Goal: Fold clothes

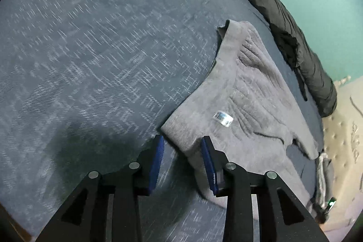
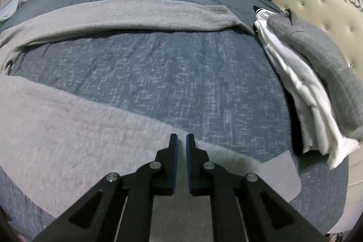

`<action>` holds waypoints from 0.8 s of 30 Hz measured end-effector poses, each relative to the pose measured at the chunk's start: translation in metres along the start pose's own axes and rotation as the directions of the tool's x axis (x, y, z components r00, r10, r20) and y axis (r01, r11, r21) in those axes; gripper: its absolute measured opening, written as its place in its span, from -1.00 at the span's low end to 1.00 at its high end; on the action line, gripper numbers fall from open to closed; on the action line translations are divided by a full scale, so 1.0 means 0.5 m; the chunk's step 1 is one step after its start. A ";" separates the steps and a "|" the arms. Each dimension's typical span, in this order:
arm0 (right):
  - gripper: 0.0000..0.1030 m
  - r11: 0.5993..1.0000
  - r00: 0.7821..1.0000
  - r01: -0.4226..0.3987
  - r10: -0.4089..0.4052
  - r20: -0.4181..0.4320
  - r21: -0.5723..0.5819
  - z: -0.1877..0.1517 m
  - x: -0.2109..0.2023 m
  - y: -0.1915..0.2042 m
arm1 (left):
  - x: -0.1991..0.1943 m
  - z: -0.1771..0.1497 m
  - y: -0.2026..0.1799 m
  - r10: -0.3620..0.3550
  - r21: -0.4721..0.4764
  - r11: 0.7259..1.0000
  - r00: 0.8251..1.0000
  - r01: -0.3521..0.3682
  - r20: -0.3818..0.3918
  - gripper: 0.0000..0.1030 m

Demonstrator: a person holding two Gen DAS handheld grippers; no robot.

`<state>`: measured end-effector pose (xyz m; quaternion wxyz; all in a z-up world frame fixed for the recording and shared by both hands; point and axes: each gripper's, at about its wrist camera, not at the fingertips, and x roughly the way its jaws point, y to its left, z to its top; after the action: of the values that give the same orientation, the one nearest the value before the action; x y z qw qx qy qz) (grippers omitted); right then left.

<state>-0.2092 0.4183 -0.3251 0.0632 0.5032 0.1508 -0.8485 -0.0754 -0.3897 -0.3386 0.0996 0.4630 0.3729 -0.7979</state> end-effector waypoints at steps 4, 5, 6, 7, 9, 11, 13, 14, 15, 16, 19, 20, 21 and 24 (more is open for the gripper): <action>-0.88 1.000 1.000 -0.008 0.008 -0.003 -0.020 0.005 0.015 0.019 | 0.015 -0.001 0.001 -0.038 -0.027 0.999 0.999 0.038 0.004 -0.51; -0.88 1.000 1.000 -0.012 0.012 -0.001 -0.021 0.005 0.013 0.023 | 0.015 0.000 -0.005 -0.044 -0.021 0.999 0.999 0.044 0.008 -0.62; -0.88 1.000 1.000 -0.014 0.014 -0.001 -0.022 0.005 0.012 0.026 | 0.012 0.000 -0.011 -0.045 -0.010 0.999 0.999 0.046 0.012 -0.65; -0.88 1.000 1.000 -0.017 0.017 -0.001 -0.023 0.006 0.012 0.029 | 0.008 0.001 -0.016 -0.046 0.001 0.999 0.999 0.046 0.016 -0.67; -0.88 0.999 1.000 -0.022 0.023 0.002 -0.027 0.008 0.009 0.037 | -0.017 0.003 -0.023 -0.043 0.012 0.999 0.998 0.043 0.047 -0.71; -0.88 0.999 1.000 -0.026 0.026 0.004 -0.030 0.008 0.007 0.043 | -0.047 0.007 -0.029 -0.041 0.022 0.999 0.996 0.039 0.084 -0.75; -0.88 0.999 0.999 -0.033 0.033 0.005 -0.033 0.008 0.004 0.050 | -0.081 0.011 -0.034 -0.039 0.032 0.999 0.991 0.035 0.127 -0.76; -0.88 0.999 0.999 -0.036 0.036 0.009 -0.036 0.007 0.001 0.054 | -0.091 0.012 -0.036 -0.041 0.041 0.999 0.990 0.036 0.133 -0.76; -0.88 0.999 0.999 -0.038 0.039 0.012 -0.039 0.006 -0.002 0.057 | -0.099 0.013 -0.037 -0.045 0.050 0.998 0.990 0.038 0.135 -0.76; -0.88 0.998 0.999 -0.041 0.042 0.014 -0.041 0.006 -0.003 0.058 | -0.104 0.011 -0.037 -0.035 0.061 0.998 0.990 0.027 0.135 -0.76; -0.88 0.998 0.999 -0.049 0.050 0.022 -0.038 0.006 -0.008 0.060 | -0.096 0.004 -0.012 -0.015 0.030 0.999 0.992 0.012 0.127 -0.76; -0.88 0.998 0.998 -0.053 0.054 0.023 -0.033 0.005 -0.009 0.059 | -0.085 0.000 0.001 -0.015 0.010 1.000 0.994 0.014 0.112 -0.77; -0.88 0.998 0.998 -0.056 0.057 0.025 -0.027 0.005 -0.009 0.059 | -0.071 -0.003 0.016 -0.016 -0.012 1.000 0.995 0.018 0.093 -0.77; -0.88 0.998 0.998 -0.063 0.064 0.023 -0.030 -0.001 -0.011 0.061 | -0.027 -0.016 0.042 0.017 -0.032 0.999 0.998 -0.016 0.055 -0.77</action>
<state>-0.1984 0.3891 -0.3265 0.0992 0.4968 0.1463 -0.8497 -0.0520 -0.4015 -0.3404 0.1237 0.4424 0.3787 -0.8035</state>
